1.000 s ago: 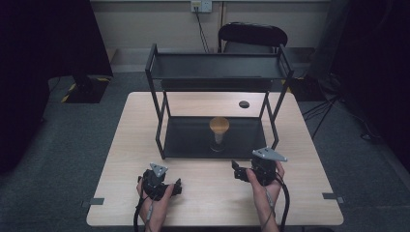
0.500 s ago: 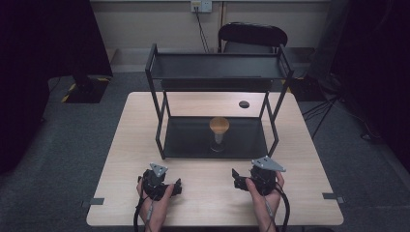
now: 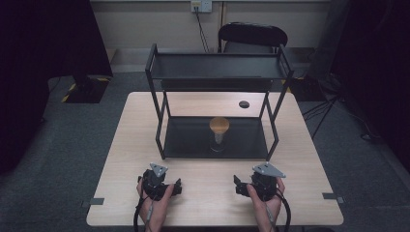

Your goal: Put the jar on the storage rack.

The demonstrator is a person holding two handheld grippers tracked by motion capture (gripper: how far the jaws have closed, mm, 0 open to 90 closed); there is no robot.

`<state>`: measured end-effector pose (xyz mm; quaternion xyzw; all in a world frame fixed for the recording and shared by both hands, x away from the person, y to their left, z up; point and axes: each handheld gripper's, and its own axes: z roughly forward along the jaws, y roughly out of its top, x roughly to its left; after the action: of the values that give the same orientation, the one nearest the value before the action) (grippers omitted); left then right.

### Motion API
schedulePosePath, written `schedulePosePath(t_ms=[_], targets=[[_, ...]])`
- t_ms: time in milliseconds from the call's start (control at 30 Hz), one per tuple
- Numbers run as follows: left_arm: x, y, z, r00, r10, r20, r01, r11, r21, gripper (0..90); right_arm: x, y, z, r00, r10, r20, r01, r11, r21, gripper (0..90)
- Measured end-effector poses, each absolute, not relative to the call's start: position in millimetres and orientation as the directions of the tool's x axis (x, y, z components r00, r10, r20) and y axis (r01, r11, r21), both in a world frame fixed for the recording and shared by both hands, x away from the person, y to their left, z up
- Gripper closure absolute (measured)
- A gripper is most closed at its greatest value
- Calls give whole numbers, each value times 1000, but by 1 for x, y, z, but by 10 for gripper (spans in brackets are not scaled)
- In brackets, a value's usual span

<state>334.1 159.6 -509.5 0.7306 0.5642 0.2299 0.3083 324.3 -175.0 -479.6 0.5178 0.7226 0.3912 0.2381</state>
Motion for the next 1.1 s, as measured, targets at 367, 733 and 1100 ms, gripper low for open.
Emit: schedulePosePath(t_ms=[367, 733, 1100], targets=[[334, 160, -509, 257, 966, -12, 683, -173, 710, 12, 323, -174, -489, -340, 939, 43, 582, 174, 794, 32], [334, 160, -509, 258, 966, -12, 683, -173, 710, 13, 323, -173, -499, -330, 944, 17, 605, 198, 771, 33], [334, 160, -509, 258, 966, -12, 683, -173, 710, 13, 327, -170, -507, -319, 948, 8, 642, 210, 737, 37]])
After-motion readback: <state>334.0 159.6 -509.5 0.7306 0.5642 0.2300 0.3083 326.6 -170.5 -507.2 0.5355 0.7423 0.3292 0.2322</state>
